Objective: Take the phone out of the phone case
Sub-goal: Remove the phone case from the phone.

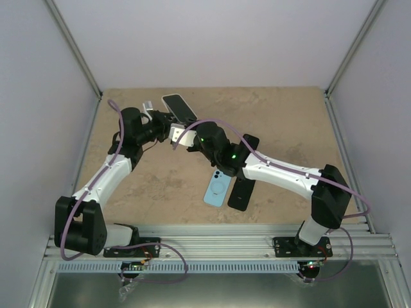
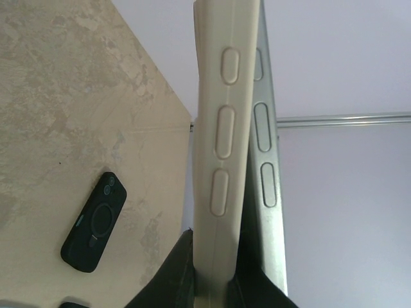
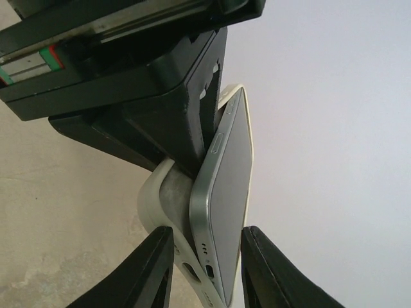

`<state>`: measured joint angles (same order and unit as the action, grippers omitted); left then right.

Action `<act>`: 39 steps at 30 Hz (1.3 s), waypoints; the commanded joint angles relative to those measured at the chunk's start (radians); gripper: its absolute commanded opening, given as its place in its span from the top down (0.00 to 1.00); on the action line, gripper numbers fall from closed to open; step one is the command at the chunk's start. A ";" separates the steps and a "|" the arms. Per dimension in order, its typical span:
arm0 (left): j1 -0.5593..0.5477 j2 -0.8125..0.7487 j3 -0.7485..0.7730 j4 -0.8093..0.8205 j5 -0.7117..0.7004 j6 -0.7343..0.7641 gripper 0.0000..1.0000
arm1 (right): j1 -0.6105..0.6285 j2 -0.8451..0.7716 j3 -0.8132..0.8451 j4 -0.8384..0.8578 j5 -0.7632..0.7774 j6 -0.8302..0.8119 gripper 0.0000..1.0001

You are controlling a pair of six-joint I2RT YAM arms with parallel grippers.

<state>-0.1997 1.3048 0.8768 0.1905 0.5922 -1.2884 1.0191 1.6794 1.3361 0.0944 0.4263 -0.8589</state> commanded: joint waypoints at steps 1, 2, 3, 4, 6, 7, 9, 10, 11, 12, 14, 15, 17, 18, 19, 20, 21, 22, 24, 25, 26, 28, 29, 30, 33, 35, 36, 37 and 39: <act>-0.029 -0.039 0.002 0.072 0.147 -0.006 1.00 | -0.023 0.010 0.066 0.001 -0.047 0.074 0.69; -0.029 -0.037 0.003 0.073 0.148 -0.006 1.00 | -0.024 0.005 0.066 -0.005 -0.056 0.081 0.69; -0.029 -0.036 0.004 0.072 0.146 -0.005 1.00 | -0.024 0.000 0.067 -0.012 -0.068 0.086 0.69; -0.029 -0.034 0.004 0.069 0.145 -0.006 1.00 | -0.024 -0.004 0.067 -0.022 -0.074 0.093 0.68; -0.029 -0.026 0.006 0.069 0.145 -0.008 1.00 | -0.023 -0.011 0.070 -0.038 -0.085 0.100 0.68; -0.029 -0.023 0.007 0.070 0.146 -0.009 1.00 | -0.023 -0.015 0.070 -0.046 -0.091 0.106 0.67; -0.029 -0.012 0.011 0.072 0.148 -0.013 1.00 | -0.023 -0.024 0.074 -0.062 -0.099 0.116 0.67; -0.029 -0.007 0.015 0.071 0.149 -0.012 1.00 | -0.023 -0.027 0.076 -0.067 -0.100 0.118 0.67; -0.029 -0.005 0.018 0.074 0.151 -0.015 1.00 | -0.023 -0.028 0.073 -0.065 -0.094 0.111 0.67; -0.029 -0.003 0.020 0.079 0.154 -0.019 1.00 | -0.023 -0.029 0.065 -0.055 -0.084 0.102 0.67; -0.029 0.002 0.030 0.080 0.161 -0.024 1.00 | -0.024 -0.026 0.042 -0.019 -0.058 0.063 0.67; -0.029 0.002 0.032 0.080 0.164 -0.022 1.00 | -0.025 -0.024 0.028 0.005 -0.042 0.040 0.67; -0.029 -0.001 0.032 0.077 0.168 -0.022 1.00 | -0.026 -0.019 -0.001 0.063 -0.005 -0.011 0.68; -0.030 -0.003 0.031 0.077 0.170 -0.022 1.00 | -0.026 -0.016 -0.016 0.093 0.018 -0.047 0.69; -0.029 -0.006 0.029 0.076 0.170 -0.022 1.00 | -0.027 -0.014 -0.031 0.123 0.033 -0.072 0.70; -0.029 -0.011 0.027 0.076 0.169 -0.020 1.00 | -0.029 -0.010 -0.043 0.148 0.044 -0.089 0.71; -0.029 -0.014 0.025 0.075 0.169 -0.017 1.00 | -0.033 -0.008 -0.048 0.155 0.048 -0.097 0.73; -0.029 -0.017 0.022 0.077 0.171 -0.017 1.00 | -0.037 -0.006 -0.048 0.154 0.050 -0.094 0.76; -0.029 -0.019 0.019 0.078 0.171 -0.017 1.00 | -0.048 -0.003 -0.045 0.147 0.050 -0.083 0.80; -0.029 -0.020 0.019 0.079 0.172 -0.017 1.00 | -0.050 -0.002 -0.044 0.145 0.049 -0.080 0.82; -0.029 -0.019 0.018 0.082 0.176 -0.018 1.00 | -0.055 0.000 -0.042 0.146 0.050 -0.080 0.82; -0.030 -0.017 0.019 0.087 0.179 -0.021 1.00 | -0.062 0.003 -0.036 0.143 0.048 -0.080 0.83; -0.029 -0.016 0.019 0.088 0.181 -0.022 1.00 | -0.064 0.005 -0.034 0.140 0.044 -0.079 0.86; -0.029 -0.014 0.020 0.089 0.182 -0.022 1.00 | -0.068 0.006 -0.027 0.133 0.041 -0.076 0.89; -0.029 -0.013 0.019 0.089 0.182 -0.020 1.00 | -0.075 0.006 -0.005 0.101 0.029 -0.053 0.99; -0.029 -0.012 0.018 0.083 0.177 -0.014 1.00 | -0.078 -0.001 0.013 0.070 0.013 -0.023 1.00; -0.029 -0.010 0.019 0.079 0.173 -0.011 1.00 | -0.079 -0.006 0.025 0.051 0.002 -0.005 1.00; -0.029 -0.008 0.019 0.072 0.169 -0.005 1.00 | -0.079 -0.012 0.038 0.027 -0.015 0.015 1.00; -0.029 0.000 0.020 0.064 0.159 0.002 1.00 | -0.079 -0.023 0.062 -0.015 -0.042 0.052 0.99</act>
<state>-0.2195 1.3155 0.8757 0.2092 0.6819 -1.3323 0.9951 1.6714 1.3262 0.1402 0.3584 -0.9070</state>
